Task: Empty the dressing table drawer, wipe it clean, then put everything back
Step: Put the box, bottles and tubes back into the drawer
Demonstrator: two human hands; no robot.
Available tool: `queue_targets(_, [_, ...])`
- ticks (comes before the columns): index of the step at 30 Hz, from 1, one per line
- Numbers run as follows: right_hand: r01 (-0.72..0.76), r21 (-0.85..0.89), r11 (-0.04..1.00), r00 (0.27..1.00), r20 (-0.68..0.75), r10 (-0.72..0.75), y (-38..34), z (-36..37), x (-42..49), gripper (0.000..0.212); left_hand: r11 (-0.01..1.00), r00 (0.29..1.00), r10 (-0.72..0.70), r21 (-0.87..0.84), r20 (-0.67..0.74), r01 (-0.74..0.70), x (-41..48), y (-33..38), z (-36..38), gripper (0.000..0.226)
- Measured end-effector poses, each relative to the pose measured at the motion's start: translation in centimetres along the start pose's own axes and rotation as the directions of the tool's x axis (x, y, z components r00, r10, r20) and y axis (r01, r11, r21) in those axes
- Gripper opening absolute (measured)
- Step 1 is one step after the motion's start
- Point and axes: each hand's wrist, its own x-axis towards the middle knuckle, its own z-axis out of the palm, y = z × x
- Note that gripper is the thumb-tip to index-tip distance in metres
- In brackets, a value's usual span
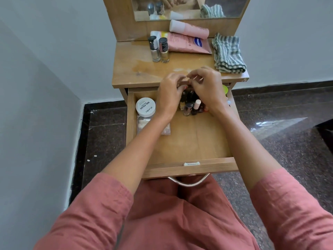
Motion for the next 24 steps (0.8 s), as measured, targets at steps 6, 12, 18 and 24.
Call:
queue_targets(6, [0.039, 0.079, 0.996, 0.998, -0.056, -0.035, -2.5, 1.5, 3.9, 0.02, 1.0, 0.989, 0.009, 0.0, -0.149, -0.009, 2.9, -0.2, -3.1, 0.024])
queue_targets(12, [0.035, 0.146, 0.989, 0.998, -0.052, -0.027, -4.2, 3.7, 7.3, 0.035, 0.998, 0.957, -0.06, -0.025, -0.285, 0.055, 6.6, -1.9, -5.3, 0.032])
queue_targets(18, [0.041, 0.132, 0.99, 0.999, -0.032, -0.037, -4.4, 5.0, 8.9, 0.043, 0.996, 0.985, -0.075, -0.062, -0.158, 0.066, 9.1, -3.1, -5.8, 0.036])
queue_targets(24, [0.023, 0.118, 0.993, 0.999, -0.037, -0.018, -4.2, 5.3, 9.2, 0.038, 0.989, 0.988, -0.092, -0.124, -0.125, 0.076, 9.8, -3.2, -5.5, 0.03])
